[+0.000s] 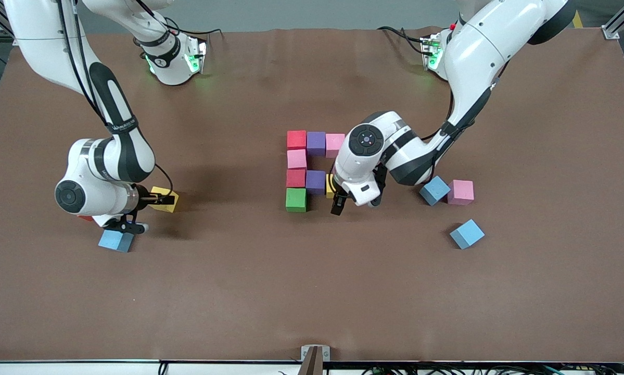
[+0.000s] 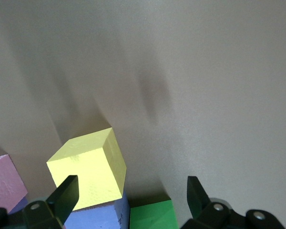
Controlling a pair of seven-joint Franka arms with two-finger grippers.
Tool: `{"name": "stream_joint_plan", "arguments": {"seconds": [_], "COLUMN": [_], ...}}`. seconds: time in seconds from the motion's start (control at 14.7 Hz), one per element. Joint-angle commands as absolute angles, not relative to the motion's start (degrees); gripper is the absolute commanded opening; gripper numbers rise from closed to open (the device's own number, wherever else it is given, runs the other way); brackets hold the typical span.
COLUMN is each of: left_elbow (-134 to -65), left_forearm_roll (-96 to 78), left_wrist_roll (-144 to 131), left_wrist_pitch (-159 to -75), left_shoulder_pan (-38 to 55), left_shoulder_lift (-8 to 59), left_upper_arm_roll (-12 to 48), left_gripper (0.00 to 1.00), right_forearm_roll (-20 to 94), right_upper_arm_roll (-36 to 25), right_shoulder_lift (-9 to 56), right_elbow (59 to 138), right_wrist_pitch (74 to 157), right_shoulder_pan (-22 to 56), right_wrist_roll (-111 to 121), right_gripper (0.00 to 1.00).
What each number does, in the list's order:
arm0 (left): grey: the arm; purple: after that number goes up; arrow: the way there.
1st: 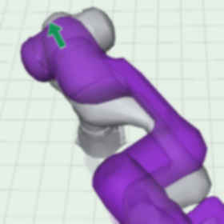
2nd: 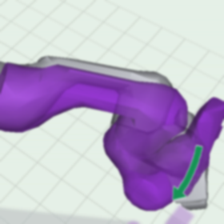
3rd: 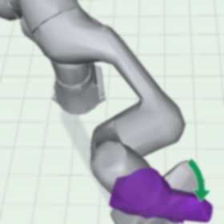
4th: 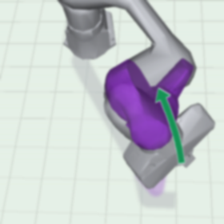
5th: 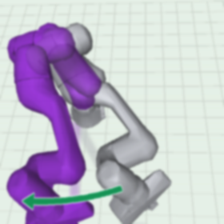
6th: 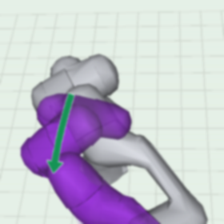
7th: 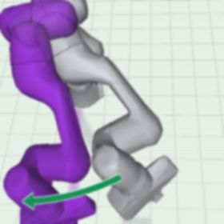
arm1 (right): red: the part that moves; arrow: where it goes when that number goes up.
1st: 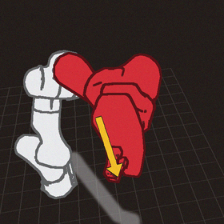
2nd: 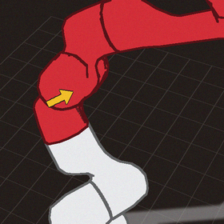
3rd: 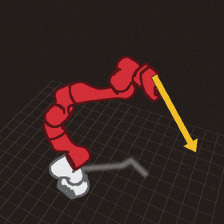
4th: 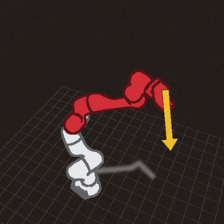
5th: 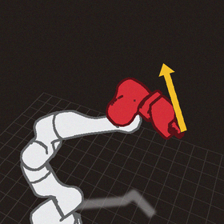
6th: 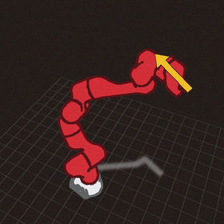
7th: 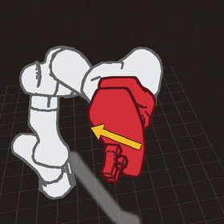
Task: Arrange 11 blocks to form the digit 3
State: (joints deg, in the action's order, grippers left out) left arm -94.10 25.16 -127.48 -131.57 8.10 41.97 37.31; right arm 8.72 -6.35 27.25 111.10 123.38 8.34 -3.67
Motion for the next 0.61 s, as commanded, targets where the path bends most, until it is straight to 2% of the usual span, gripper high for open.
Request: {"name": "stream_joint_plan", "arguments": {"seconds": [0.0,0.54], "left_elbow": [-93.16,-93.25], "left_forearm_roll": [25.84,25.75], "left_wrist_roll": [-127.09,-127.09], "left_wrist_pitch": [-131.13,-131.13], "left_shoulder_pan": [8.61,9.05], "left_shoulder_lift": [42.01,42.10], "left_upper_arm_roll": [37.26,37.27], "left_gripper": [1.00,1.00], "right_forearm_roll": [7.65,7.47], "right_upper_arm_roll": [-5.19,-5.19], "right_shoulder_lift": [26.46,27.59], "right_elbow": [111.44,111.62], "right_wrist_pitch": [124.54,126.30], "right_shoulder_pan": [7.03,6.94], "right_wrist_roll": [-3.43,-3.16], "right_gripper": [1.00,1.00]}}
